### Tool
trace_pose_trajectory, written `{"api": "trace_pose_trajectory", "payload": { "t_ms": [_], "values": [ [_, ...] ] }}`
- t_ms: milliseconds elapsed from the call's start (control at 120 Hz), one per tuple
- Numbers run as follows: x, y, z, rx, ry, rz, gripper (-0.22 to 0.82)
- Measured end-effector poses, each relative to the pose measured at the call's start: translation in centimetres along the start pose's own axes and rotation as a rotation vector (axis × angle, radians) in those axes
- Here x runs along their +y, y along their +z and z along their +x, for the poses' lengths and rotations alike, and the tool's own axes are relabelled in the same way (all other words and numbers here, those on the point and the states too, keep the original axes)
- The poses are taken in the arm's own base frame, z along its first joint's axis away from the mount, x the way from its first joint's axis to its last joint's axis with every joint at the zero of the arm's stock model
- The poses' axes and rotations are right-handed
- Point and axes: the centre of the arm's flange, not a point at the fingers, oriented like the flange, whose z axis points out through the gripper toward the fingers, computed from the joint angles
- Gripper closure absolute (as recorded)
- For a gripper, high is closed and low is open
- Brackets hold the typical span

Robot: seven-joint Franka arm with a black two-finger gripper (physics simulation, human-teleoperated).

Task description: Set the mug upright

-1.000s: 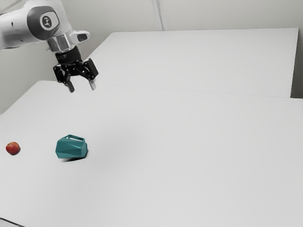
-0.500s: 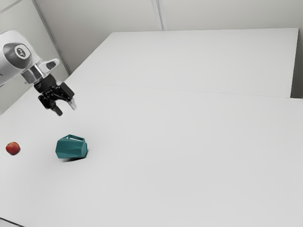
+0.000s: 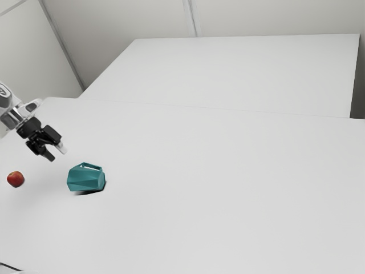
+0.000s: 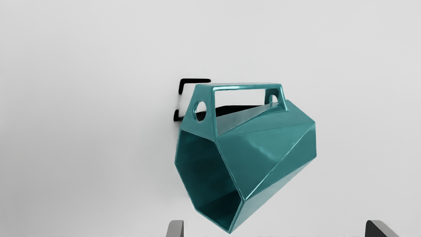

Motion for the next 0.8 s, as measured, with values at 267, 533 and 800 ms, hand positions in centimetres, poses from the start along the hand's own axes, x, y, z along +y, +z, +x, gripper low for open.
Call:
{"api": "trace_pose_trajectory", "payload": {
  "t_ms": [267, 533, 800],
  "values": [
    [-5.8, 2.5, 0.5, 0.016, 0.002, -0.118, 0.0],
    [-6.8, 4.0, -0.6, 0.03, 0.006, -0.239, 0.0],
    [-5.8, 6.0, -1.5, 0.041, 0.017, -0.292, 0.0]
  ]
}}
